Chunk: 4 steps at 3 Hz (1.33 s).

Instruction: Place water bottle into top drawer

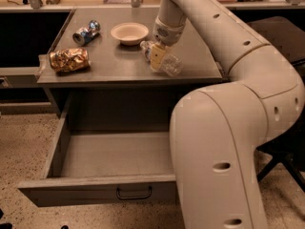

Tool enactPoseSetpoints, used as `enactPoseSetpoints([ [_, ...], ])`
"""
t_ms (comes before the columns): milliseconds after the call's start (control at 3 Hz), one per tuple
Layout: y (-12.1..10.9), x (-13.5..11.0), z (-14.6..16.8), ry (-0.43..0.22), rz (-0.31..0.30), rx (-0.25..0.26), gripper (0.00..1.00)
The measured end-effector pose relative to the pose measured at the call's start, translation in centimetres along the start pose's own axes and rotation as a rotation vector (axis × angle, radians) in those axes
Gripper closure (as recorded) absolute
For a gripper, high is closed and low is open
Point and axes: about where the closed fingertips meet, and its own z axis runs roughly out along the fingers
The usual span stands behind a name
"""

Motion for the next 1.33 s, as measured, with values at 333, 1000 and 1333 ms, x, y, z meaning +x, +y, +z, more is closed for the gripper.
enactPoseSetpoints([
  [333, 0.7, -0.2, 0.1, -0.122, -0.067, -0.064, 0.73],
  [1000, 3.2, 1.2, -4.5, -0.475, -0.234, -0.141, 1.0],
  [1333, 3.2, 1.0, -4.0, -0.454, -0.239, -0.134, 1.0],
])
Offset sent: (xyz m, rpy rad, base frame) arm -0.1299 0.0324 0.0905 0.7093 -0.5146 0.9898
